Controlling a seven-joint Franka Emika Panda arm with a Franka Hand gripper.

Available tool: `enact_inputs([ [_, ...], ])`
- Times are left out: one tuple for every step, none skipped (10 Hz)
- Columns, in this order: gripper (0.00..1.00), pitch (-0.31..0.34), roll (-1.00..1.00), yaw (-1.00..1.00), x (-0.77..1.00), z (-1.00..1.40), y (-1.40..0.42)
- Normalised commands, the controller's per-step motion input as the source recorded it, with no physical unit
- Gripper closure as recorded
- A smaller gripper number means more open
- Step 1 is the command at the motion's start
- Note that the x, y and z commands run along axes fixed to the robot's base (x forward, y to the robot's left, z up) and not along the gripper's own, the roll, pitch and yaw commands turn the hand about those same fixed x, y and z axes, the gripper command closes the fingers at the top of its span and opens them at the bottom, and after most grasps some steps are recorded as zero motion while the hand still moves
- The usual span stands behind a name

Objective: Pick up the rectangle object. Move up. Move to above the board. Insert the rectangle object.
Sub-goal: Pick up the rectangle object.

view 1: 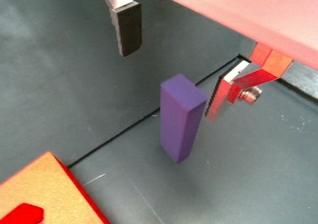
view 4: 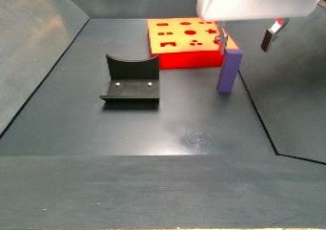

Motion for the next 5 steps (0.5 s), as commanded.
enact_inputs([
  [0.0,0.0,-0.14,-0.51,0.41,-0.3,0.0],
  [0.0,-0.011,-0.16,-0.51,0.19,-0.41,0.0],
  [0.0,-0.06,-0.15,-0.39,0.0,-0.48,0.0],
  [0.0,-0.05,-0.09,-0.08,-0.06,-0.4,0.0],
  [0.0,-0.07,-0.07,0.0,-0.07,-0.33,0.0],
])
